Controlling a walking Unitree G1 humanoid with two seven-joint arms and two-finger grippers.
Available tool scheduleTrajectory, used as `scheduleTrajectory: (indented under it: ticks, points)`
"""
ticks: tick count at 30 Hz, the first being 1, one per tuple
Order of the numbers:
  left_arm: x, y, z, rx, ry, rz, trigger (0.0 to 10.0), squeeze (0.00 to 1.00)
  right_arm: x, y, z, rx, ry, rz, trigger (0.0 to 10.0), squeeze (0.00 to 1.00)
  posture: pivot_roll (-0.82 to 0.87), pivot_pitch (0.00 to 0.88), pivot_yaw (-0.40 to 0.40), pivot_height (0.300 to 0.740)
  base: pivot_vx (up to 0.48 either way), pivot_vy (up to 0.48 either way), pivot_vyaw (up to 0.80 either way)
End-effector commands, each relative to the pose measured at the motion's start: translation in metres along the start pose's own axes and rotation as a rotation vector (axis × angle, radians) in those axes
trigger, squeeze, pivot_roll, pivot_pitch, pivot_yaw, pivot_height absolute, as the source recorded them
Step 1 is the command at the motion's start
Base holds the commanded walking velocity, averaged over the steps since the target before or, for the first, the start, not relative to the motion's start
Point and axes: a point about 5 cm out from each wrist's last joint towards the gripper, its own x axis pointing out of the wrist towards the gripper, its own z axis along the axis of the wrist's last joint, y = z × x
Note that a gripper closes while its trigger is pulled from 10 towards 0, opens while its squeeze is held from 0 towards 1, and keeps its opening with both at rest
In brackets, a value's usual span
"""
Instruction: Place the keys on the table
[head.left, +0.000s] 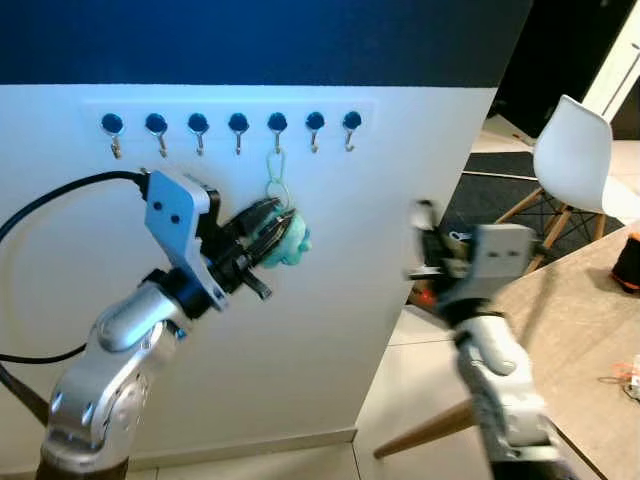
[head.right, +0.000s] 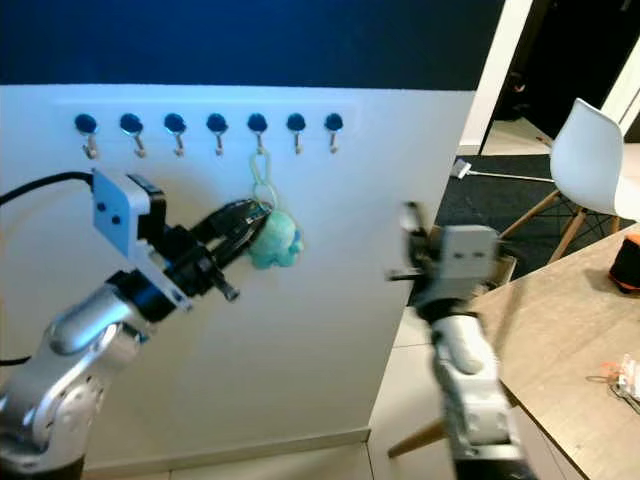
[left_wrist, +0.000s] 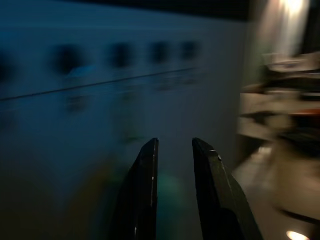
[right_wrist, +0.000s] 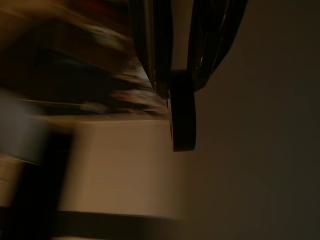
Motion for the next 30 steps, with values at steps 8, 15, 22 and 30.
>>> scheduleTrajectory:
  ticks: [8,15,22,30]
  points:
    - [0.007,0.024,-0.009,0.045,0.037,0.193,10.0,0.0,-0.03,-0.116,-0.039,-0.234,0.192,-0.541,10.0,0.0,0.08,0.113,-0.015,0.74,0.0,0.0,0.0]
    - [0.006,0.035,-0.017,0.088,0.071,0.28,10.0,0.0,-0.051,-0.156,-0.067,-0.308,0.361,-0.7,10.0,0.0,0.08,0.114,-0.015,0.74,0.0,0.0,0.0]
    - [0.004,0.036,-0.018,0.102,0.08,0.292,10.0,0.0,-0.058,-0.15,-0.101,-0.252,0.558,-0.649,10.0,0.0,0.09,0.114,-0.016,0.74,0.0,0.0,0.0]
    - [0.003,0.037,-0.018,0.114,0.078,0.308,10.0,0.0,-0.05,-0.14,-0.109,-0.235,0.583,-0.598,10.0,1.0,0.1,0.116,-0.022,0.74,0.0,0.0,0.0]
